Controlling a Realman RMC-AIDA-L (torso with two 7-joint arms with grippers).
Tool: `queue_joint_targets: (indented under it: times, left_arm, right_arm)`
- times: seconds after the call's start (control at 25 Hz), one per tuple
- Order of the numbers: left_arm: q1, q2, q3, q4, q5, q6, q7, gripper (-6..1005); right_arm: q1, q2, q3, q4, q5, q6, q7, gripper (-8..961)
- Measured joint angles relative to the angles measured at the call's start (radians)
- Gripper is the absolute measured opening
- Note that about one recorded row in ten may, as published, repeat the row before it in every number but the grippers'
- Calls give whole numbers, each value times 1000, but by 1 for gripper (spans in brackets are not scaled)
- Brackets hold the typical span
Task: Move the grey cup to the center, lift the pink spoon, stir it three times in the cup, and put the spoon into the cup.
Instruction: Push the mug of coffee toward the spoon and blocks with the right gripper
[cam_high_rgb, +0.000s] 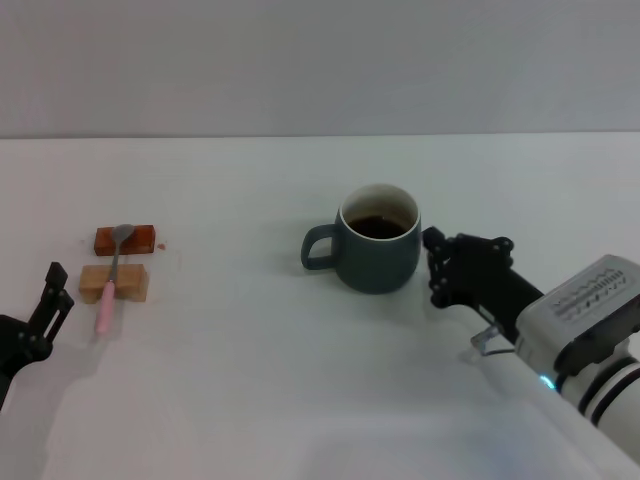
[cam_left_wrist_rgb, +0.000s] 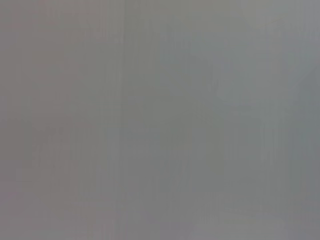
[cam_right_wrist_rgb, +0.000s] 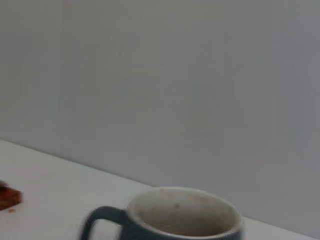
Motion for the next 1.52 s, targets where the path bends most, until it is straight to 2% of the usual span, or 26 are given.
queue_joint_targets:
  times: [0.4, 1.0, 1.52]
  left_arm:
    - [0, 0, 6, 0, 0, 0, 0, 846]
    - [-7, 3, 6, 0, 3, 1, 0, 845]
    - [-24, 5, 6, 10, 1, 3, 0, 845]
  right_arm:
    - [8, -1, 131, -53, 0, 33, 2, -1]
    - [86, -3, 134, -26, -5, 157, 3, -2]
    - [109, -3, 122, 14, -12, 201, 3, -2]
